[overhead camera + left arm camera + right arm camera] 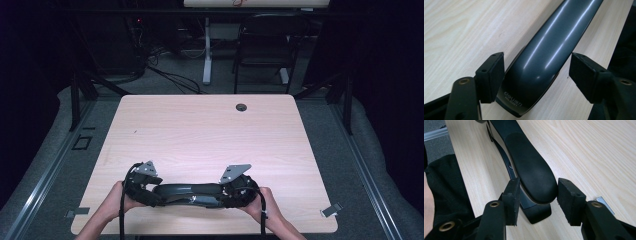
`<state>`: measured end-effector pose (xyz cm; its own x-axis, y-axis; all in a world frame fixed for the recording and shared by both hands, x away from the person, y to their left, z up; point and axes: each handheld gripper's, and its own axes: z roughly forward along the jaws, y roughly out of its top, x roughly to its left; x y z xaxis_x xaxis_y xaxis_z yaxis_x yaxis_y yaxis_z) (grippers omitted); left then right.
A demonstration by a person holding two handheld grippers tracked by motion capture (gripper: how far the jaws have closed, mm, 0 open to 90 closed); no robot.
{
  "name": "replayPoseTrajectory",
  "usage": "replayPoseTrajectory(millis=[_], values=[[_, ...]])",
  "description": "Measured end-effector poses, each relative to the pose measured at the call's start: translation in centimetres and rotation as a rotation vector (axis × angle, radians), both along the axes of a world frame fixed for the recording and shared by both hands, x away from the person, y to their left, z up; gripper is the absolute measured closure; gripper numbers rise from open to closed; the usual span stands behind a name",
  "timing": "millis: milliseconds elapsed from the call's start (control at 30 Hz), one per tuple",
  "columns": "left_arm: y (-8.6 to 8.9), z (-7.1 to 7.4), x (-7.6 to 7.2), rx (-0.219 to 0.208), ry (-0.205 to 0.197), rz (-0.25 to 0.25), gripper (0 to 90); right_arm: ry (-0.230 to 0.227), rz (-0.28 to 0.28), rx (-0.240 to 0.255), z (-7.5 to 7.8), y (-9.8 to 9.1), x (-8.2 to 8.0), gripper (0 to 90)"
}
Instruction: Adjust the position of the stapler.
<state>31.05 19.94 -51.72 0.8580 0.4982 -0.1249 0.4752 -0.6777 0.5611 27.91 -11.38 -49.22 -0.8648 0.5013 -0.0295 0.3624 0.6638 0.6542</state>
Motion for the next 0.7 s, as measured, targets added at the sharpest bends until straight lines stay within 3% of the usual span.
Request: replayPoseTrajectory(millis=[133, 200, 400, 700], values=[[-0.8, -1.0, -0.3, 0.096, -0.059, -0.059, 29.0, 0.000, 0.000, 0.000, 0.0, 0.0, 0.0, 54.2], [-1.0, -1.2, -0.3, 0.123, -0.076, -0.079, 29.0, 0.000, 0.000, 0.000, 0.0, 0.0, 0.0, 54.3], [-0.8, -1.4, -0.1, 0.124, -0.090, -0.125, 30.7, 0.012, -0.002, -0.005, -0.1, 0.0, 0.1, 54.2], [-1.7, -1.8, 1.2, 0.111, -0.051, -0.170, 32.4, 0.000, -0.021, -0.014, 0.0, -0.2, 0.6, 53.9]])
